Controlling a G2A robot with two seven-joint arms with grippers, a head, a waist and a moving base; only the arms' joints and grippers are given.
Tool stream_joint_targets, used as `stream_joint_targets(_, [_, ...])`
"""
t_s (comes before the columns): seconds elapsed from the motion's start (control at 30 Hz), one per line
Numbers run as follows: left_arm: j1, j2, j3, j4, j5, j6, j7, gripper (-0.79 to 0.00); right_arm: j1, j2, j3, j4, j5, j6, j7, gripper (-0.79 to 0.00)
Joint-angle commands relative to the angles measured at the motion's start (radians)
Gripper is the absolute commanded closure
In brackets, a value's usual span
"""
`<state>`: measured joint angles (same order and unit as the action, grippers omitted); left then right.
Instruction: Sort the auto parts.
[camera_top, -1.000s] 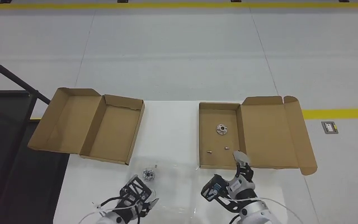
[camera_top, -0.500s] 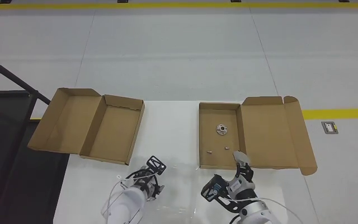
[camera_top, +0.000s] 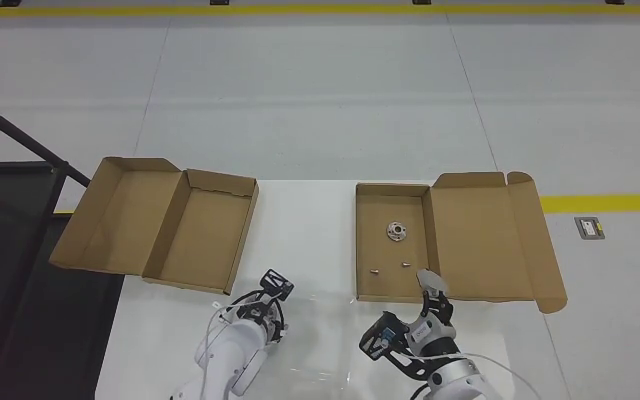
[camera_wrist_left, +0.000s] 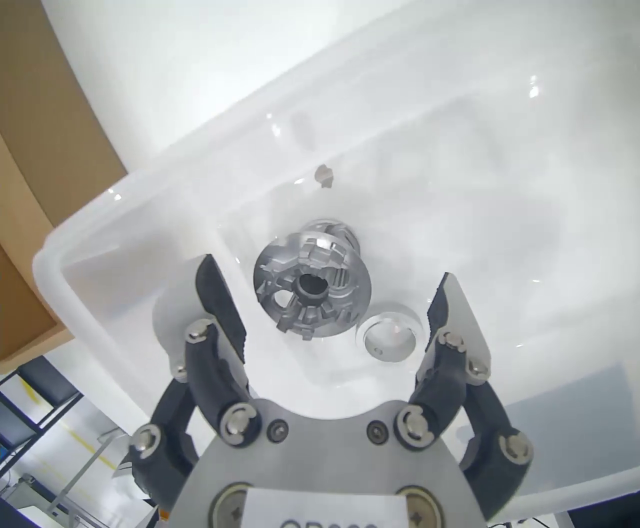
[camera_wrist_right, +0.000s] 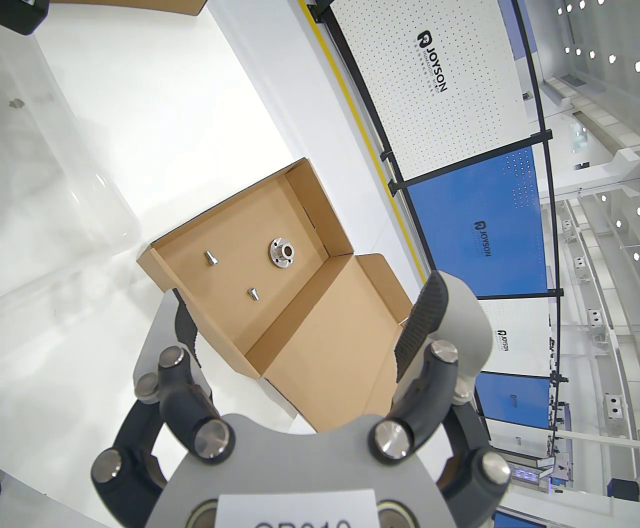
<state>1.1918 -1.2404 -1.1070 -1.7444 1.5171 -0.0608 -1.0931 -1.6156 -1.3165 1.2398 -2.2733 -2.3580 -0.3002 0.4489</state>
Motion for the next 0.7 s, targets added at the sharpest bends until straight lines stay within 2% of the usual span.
stream_joint_targets(0.0, [-0.001,-0.001,-0.001,0.002,0.0,0.002,0.001,-0.114,0.0,0.0,0.0,0.0,0.0,0.0,0.0,-0.785])
stream_joint_targets(0.03, [-0.001,-0.002,-0.001,0.002,0.002,0.003,0.001,-0.031,0.0,0.0,0.0,0.0,0.0,0.0,0.0,-0.785])
stream_joint_targets(0.07, [-0.001,-0.003,-0.001,0.002,0.003,0.003,0.001,0.0,0.0,0.0,0.0,0.0,0.0,0.0,0.0,-0.785])
stream_joint_targets(0.23, [0.006,-0.004,-0.006,-0.005,0.003,-0.001,-0.004,0.0,0.0,0.0,0.0,0.0,0.0,0.0,0.0,-0.785])
stream_joint_targets(0.33, [0.02,-0.003,-0.016,-0.04,0.006,-0.005,-0.004,0.0,0.0,0.0,0.0,0.0,0.0,0.0,0.0,-0.785])
stream_joint_targets(0.5, [0.095,0.006,-0.058,-0.187,0.009,-0.032,0.002,0.0,0.0,0.0,0.0,0.0,0.0,0.0,0.0,-0.785])
stream_joint_targets(0.67, [0.203,0.02,-0.141,-0.373,-0.006,-0.061,0.024,0.0,0.0,0.0,0.0,0.0,0.0,0.0,0.0,-0.785])
